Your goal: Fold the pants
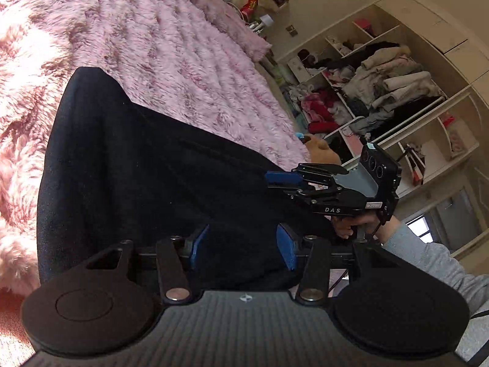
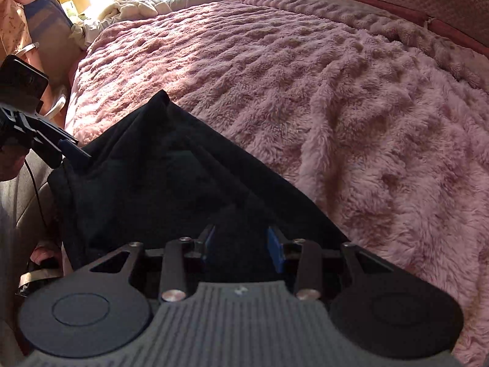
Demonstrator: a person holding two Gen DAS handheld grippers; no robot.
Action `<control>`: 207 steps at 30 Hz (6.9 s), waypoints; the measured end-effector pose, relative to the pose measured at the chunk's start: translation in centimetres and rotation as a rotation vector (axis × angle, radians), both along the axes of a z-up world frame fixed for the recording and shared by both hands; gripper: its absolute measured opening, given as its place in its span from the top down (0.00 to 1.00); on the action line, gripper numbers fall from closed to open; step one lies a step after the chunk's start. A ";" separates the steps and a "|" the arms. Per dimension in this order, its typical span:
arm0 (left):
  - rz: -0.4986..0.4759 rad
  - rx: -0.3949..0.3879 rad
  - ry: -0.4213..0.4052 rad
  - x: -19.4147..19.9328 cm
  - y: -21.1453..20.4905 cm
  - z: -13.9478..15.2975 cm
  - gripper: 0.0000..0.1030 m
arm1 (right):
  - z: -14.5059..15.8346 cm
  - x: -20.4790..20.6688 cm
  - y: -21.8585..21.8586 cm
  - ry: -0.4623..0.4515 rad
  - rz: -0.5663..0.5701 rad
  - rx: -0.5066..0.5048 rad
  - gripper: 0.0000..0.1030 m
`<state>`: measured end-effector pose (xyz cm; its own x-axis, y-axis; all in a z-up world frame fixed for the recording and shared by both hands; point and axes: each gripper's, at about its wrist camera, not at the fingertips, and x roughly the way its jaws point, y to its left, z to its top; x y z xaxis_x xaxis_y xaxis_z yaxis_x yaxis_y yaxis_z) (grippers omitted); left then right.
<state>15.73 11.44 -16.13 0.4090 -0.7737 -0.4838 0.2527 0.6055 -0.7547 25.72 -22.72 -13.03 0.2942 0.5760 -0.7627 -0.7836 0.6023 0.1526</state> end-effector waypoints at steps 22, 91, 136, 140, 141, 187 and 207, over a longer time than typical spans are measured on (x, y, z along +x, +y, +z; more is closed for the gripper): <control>0.038 -0.051 0.222 -2.4 5.8 -3.2 0.54 | 3.5 -5.0 -4.3 -0.290 -0.463 0.077 0.75; 0.166 0.075 0.148 3.4 7.7 -5.4 0.57 | 1.4 -18.5 7.2 0.051 -0.680 0.146 0.88; 0.219 0.412 0.160 5.8 -29.6 5.6 0.91 | 2.9 -18.4 -15.5 -0.441 -1.459 0.348 0.76; 0.217 0.422 0.173 5.9 -31.6 5.7 0.91 | 2.3 -18.2 -16.4 -0.440 -1.525 0.267 0.76; 0.216 0.417 0.156 5.5 -31.9 6.3 0.91 | 2.1 -18.1 -16.8 -0.426 -1.542 0.266 0.76; -0.159 0.111 -0.007 -6.6 -20.0 3.9 0.87 | 0.1 -15.3 -13.2 -0.321 -1.238 0.185 0.92; -0.031 -0.189 0.258 1.4 -8.3 -3.6 0.26 | -5.1 -14.2 -22.2 0.353 -0.840 0.694 0.33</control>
<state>17.09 3.10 -19.73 0.2664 -0.8698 -0.4153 0.0540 0.4437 -0.8946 11.50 -44.96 -18.10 0.6179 0.6276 -0.4736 -0.0207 0.6151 0.7882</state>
